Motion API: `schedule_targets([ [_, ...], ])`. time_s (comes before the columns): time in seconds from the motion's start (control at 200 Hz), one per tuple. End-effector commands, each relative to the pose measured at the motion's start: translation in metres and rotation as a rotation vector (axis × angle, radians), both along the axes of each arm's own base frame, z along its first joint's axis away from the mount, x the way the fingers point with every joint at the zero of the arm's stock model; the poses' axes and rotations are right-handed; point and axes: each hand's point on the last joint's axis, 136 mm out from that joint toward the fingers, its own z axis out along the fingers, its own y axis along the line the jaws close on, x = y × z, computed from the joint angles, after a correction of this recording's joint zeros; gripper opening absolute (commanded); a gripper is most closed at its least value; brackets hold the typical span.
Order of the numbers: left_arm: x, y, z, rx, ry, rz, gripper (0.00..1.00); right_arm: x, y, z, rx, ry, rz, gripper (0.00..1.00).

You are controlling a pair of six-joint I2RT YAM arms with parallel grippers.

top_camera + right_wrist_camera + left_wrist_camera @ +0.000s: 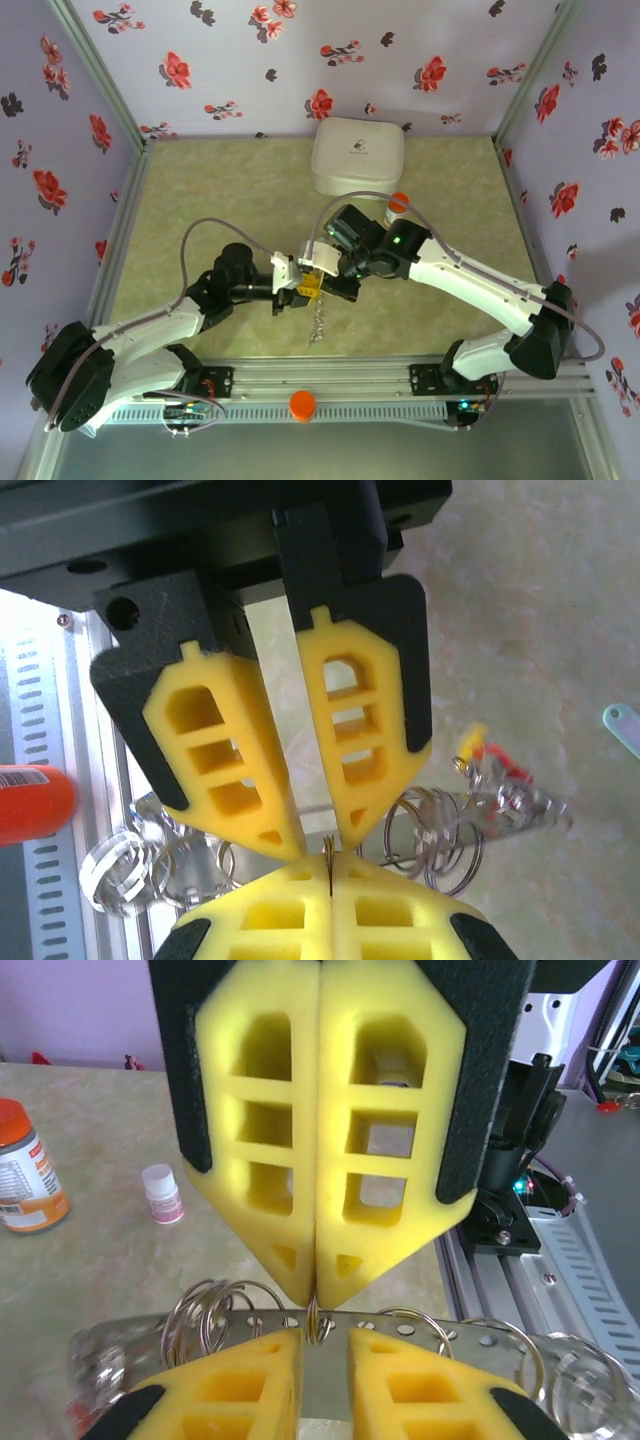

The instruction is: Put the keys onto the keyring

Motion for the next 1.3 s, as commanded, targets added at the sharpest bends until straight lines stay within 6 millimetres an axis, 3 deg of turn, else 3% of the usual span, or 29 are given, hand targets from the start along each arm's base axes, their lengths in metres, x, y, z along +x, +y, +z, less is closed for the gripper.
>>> schedule_targets([
  [0.0,-0.002,-0.006,0.011,-0.022,-0.047,-0.039,0.14,-0.005,0.012,0.01,0.05,-0.012,0.05,0.0],
  [0.215,-0.004,-0.005,0.017,-0.037,-0.054,-0.047,0.06,-0.005,0.01,-0.001,-0.006,-0.022,0.063,0.0],
  [0.275,-0.007,-0.005,0.02,-0.047,-0.056,-0.053,0.0,-0.005,0.011,0.0,-0.003,-0.024,0.066,0.0],
  [0.345,-0.008,-0.004,0.023,-0.067,-0.054,-0.054,0.0,-0.004,0.012,0.004,0.021,-0.031,0.055,0.0],
  [0.445,-0.01,-0.003,0.029,-0.122,-0.055,-0.049,0.0,0.001,0.013,0.023,0.158,-0.015,0.003,0.26],
  [0.575,-0.012,0.0,0.039,-0.21,-0.062,-0.041,0.0,0.011,0.001,0.055,0.455,0.04,-0.066,0.35],
  [0.66,-0.013,0.001,0.045,-0.268,-0.07,-0.039,0.0,0.004,-0.006,0.061,0.611,-0.056,-0.023,0.35],
  [0.76,-0.011,-0.001,0.052,-0.317,-0.049,-0.039,0.0,-0.002,-0.009,0.053,0.716,-0.131,0.013,0.34],
  [1.04,-0.012,-0.002,0.044,-0.319,-0.028,-0.048,0.0,-0.001,-0.008,0.032,0.712,-0.105,-0.024,0.29],
  [1.295,-0.011,-0.002,0.045,-0.319,-0.027,-0.05,0.0,-0.003,-0.008,0.024,0.703,-0.094,-0.018,0.15],
])
